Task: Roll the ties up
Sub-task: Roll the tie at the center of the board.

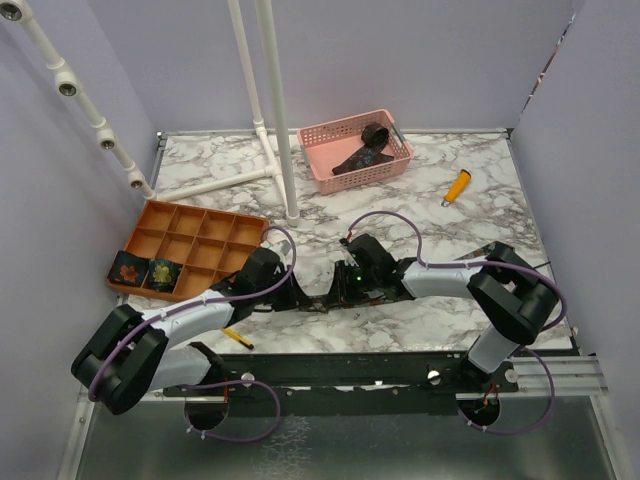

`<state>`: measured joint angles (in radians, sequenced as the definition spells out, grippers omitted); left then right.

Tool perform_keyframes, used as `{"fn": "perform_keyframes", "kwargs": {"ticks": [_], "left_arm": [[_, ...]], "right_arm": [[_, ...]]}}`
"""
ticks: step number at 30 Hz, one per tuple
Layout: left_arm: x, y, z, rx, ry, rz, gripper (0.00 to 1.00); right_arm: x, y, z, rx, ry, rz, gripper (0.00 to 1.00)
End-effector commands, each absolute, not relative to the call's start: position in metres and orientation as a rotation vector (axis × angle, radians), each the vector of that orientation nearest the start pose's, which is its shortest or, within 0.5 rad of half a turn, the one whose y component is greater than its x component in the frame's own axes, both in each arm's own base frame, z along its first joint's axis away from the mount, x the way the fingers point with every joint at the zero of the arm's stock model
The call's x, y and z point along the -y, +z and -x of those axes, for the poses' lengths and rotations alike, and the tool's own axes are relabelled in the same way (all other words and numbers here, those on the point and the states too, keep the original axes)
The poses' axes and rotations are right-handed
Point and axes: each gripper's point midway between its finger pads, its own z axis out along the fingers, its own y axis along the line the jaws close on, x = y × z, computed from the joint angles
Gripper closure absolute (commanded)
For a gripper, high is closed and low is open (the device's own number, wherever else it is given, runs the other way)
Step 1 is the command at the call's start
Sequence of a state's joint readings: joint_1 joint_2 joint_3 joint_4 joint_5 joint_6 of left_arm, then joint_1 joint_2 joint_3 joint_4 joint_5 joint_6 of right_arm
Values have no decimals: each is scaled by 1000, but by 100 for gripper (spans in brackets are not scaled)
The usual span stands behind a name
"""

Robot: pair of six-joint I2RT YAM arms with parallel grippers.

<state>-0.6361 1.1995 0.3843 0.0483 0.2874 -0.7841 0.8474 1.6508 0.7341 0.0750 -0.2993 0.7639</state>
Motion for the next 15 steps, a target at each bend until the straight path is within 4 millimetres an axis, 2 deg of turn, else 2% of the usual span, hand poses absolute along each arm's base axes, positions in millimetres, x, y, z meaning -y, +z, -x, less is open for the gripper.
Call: {"fn": "perform_keyframes", "kwargs": {"ticks": [1, 5, 9, 15], "left_arm": [[202, 38, -192, -2619, -690, 51, 100], [174, 40, -201, -2674, -413, 87, 100], [147, 46, -211, -2707, -128, 79, 100], [122, 66, -224, -2672, 171, 66, 100]], "right_arm": [[-304, 26, -184, -2683, 867, 178, 78], [-285, 39, -194, -2625, 758, 104, 78], [-270, 43, -200, -2588, 674, 57, 79], [-266, 38, -198, -2589, 671, 35, 79]]}}
